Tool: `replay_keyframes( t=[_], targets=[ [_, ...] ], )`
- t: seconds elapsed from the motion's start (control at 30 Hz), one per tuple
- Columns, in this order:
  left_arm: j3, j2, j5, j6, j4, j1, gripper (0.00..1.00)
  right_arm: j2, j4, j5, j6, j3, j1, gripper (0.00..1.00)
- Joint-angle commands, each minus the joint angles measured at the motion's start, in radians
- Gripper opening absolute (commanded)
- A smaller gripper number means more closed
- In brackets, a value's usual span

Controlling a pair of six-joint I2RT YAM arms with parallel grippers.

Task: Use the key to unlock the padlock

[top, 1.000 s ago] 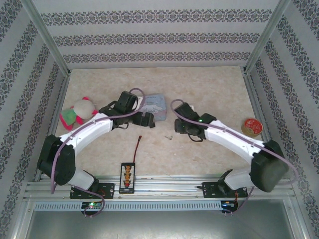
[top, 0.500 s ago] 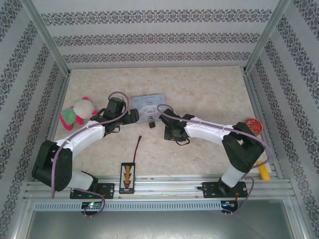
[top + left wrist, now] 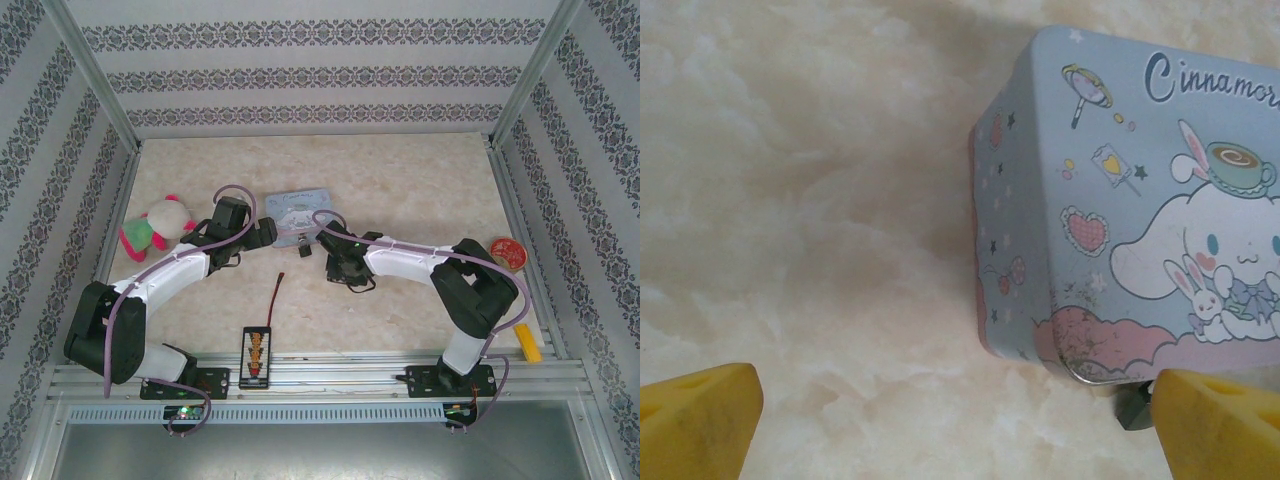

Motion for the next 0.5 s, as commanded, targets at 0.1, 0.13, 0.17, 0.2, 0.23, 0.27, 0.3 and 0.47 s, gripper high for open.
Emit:
replay_keyframes(
  t=[0.1,0.13,0.17,0.2,0.23,0.27,0.3,0.47],
  targets=[
    [-0.005,0.004,0.000,-0.022,0.028,0.017,0.99,0.012,0.048,-0.024,0.032,-0.047,-0.015,0.28],
    [-0.002,0.006,0.000,-0.024,0.027,0.018,0.99,0.012,0.048,-0.024,0.032,-0.050,-0.016,0.27],
    [-0.002,0.006,0.000,-0.024,0.025,0.017,0.99,0.012,0.048,-0.026,0.032,-0.053,-0.016,0.27],
    [-0.003,0.006,0.002,-0.024,0.025,0.017,0.99,0.011,0.049,-0.027,0.031,-0.057,-0.016,0.25],
    [-0.003,0.006,0.003,-0.025,0.024,0.019,0.99,0.009,0.051,-0.028,0.032,-0.060,-0.018,0.23],
    [-0.002,0.005,0.004,-0.025,0.025,0.019,0.99,0.009,0.052,-0.030,0.032,-0.063,-0.018,0.21],
    [-0.004,0.005,0.005,-0.027,0.026,0.019,0.99,0.007,0.054,-0.032,0.031,-0.065,-0.021,0.20],
    [-0.002,0.003,0.009,-0.027,0.027,0.021,0.99,-0.013,0.061,-0.031,0.027,-0.078,-0.030,0.10]
  ],
)
